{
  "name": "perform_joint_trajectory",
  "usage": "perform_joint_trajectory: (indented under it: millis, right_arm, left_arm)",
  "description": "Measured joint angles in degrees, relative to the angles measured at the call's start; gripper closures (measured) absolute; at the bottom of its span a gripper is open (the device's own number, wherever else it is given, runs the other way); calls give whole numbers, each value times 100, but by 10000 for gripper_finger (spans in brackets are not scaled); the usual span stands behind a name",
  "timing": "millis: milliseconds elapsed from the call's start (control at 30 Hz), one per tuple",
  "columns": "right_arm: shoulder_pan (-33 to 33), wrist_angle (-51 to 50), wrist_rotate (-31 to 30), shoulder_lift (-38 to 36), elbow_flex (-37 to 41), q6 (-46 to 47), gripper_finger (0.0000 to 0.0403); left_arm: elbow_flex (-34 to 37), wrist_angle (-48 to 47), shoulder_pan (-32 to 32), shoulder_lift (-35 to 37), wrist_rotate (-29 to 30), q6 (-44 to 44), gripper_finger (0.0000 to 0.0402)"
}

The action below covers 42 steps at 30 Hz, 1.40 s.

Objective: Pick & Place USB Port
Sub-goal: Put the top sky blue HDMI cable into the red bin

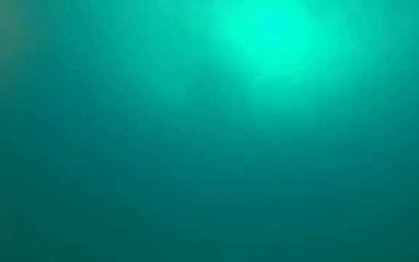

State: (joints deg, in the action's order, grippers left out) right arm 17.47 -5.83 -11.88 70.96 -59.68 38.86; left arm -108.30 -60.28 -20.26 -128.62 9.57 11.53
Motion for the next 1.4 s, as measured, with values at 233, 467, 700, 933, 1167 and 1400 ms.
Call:
perform_joint_trajectory:
  millis: [233, 467, 700, 933, 1167, 1400]
  right_arm:
    - [-26, 116, -33, 0, 0, -25, 229]
    - [-22, 113, -147, 0, 0, 9, 229]
    - [-24, 132, -189, 0, 0, 12, 229]
    - [-24, 176, -184, 0, 0, 93, 229]
    - [33, 432, -138, 0, 0, 99, 229]
    - [24, 433, -135, -4, 0, 13, 229]
  left_arm:
    - [-167, 107, -351, -62, -319, 175, 172]
    - [-233, -9, -407, -529, -1022, 373, 172]
    - [-252, -86, -298, -505, -759, 512, 202]
    - [-235, -410, -236, -592, -1273, 615, 374]
    - [-512, -1337, 46, -47, -854, 555, 374]
    - [-664, -1846, 1110, 2024, -1179, 1560, 374]
